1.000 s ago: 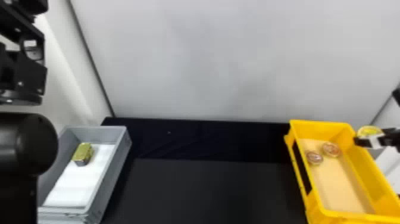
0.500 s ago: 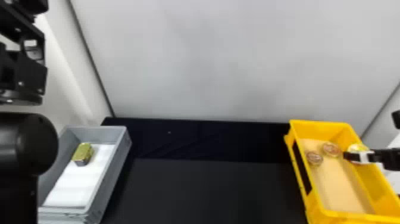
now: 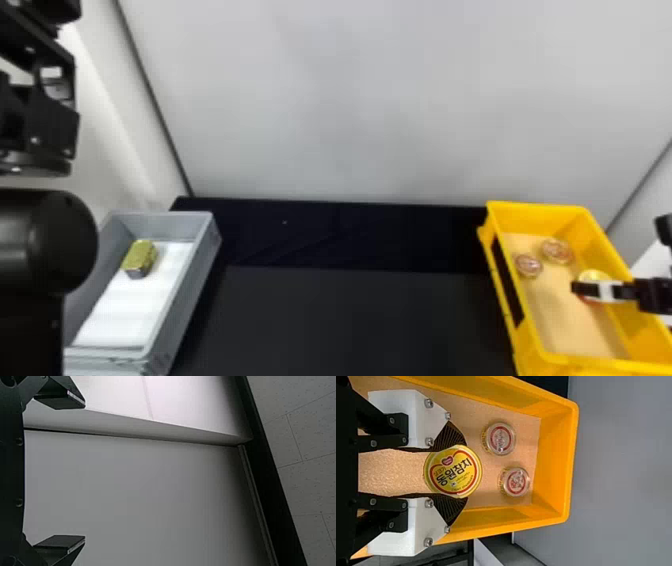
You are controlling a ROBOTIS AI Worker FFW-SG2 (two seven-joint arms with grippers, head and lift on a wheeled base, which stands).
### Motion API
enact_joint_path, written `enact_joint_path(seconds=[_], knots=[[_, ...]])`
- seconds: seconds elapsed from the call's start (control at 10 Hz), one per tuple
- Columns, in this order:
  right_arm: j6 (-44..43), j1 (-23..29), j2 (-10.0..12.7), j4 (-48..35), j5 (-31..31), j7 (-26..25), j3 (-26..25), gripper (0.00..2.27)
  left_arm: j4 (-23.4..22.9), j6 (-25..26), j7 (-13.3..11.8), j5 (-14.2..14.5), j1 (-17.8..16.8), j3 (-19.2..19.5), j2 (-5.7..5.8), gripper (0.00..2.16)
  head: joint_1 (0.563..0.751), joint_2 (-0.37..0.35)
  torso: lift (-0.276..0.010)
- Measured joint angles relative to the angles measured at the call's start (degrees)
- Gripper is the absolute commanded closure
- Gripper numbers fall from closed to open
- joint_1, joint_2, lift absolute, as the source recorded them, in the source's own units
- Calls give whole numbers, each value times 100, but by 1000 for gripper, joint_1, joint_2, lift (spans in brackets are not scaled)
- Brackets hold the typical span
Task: Pick up the round yellow can and place it in the yellow rectangular box
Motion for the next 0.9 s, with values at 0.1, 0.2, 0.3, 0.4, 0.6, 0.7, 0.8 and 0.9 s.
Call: enact_joint_path(seconds=[0.1, 0.2, 0.3, 0.4, 0.6, 0.7, 0.8, 0.9], knots=[[-2, 55, -2, 48, -51, -4, -17, 779, 0, 0, -3, 0, 0, 0, 0, 90, 663, 54, -2], [-3, 106, -5, 87, -100, -7, -32, 779, 0, 0, -5, 0, 1, 0, 0, 90, 663, 54, -2], [-5, 165, -7, 141, -165, -19, -48, 779, 0, 0, -5, 0, 3, 0, 0, 90, 663, 54, -2], [-12, 221, -8, 207, -250, -43, -58, 779, 0, 0, -5, 0, 6, 1, 0, 90, 663, 54, -2], [-52, 277, -9, 315, -397, -85, -54, 779, 0, -4, -5, 0, 6, 1, 0, 90, 663, 54, -2], [-71, 281, -9, 332, -437, -105, -46, 779, 0, -7, -4, 0, 5, 1, 0, 90, 663, 54, -2], [-84, 281, -9, 336, -463, -116, -38, 779, 0, -8, -4, 0, 2, 1, 0, 90, 663, 54, -2], [-90, 280, -9, 336, -479, -120, -32, 756, 0, -9, -4, 0, 2, 0, 0, 90, 663, 54, -2]])
